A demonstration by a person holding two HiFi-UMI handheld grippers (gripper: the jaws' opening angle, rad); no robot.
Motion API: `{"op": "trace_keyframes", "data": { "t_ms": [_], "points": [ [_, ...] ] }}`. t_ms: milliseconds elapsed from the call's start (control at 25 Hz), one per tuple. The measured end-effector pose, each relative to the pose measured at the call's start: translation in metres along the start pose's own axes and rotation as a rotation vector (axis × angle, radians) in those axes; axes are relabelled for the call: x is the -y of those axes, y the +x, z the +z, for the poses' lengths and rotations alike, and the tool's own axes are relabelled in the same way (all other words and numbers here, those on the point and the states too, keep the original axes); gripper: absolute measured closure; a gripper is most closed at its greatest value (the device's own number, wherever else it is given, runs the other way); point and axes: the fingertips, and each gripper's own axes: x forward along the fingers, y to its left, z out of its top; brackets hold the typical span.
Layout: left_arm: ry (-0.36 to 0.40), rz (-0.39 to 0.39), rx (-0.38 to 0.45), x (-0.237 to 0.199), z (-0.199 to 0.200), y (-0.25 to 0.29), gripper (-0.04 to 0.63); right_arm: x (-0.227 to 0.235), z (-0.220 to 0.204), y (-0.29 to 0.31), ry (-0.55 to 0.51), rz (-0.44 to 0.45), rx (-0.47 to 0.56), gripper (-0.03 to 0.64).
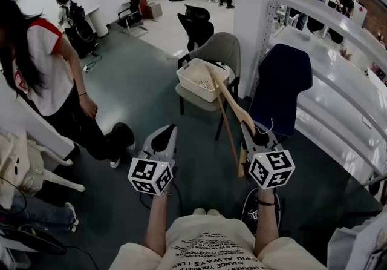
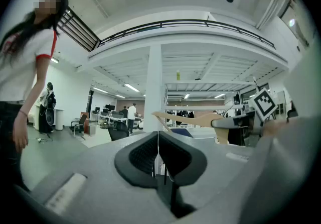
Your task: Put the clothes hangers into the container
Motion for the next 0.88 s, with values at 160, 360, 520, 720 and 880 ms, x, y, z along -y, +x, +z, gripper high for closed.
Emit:
{"op": "trace_keyframes", "data": {
  "t_ms": [160, 360, 520, 720, 880],
  "points": [
    [-0.004, 0.000, -0.006, 0.004, -0.002, -0.002, 0.572, 0.002, -0.002, -0.004, 0.005, -0.004, 0.000, 0.561],
    [-0.007, 0.008, -0.018, 0.011, -0.006, -0.001, 0.572, 0.008, -0.004, -0.007, 0.025, -0.004, 0.003, 0.561],
    [-0.015, 0.014, -0.025, 0.014, -0.012, -0.002, 0.572, 0.014, -0.008, -0.006, 0.054, 0.005, 0.009, 0.561],
    [-0.025, 0.032, -0.034, 0.011, -0.020, 0.001, 0.572, 0.022, -0.015, 0.005, 0.083, 0.005, -0.006, 0.561],
    [-0.033, 0.039, -0.035, 0.003, -0.022, 0.013, 0.572, 0.028, -0.016, 0.019, 0.084, 0.012, -0.012, 0.561]
  ]
}}
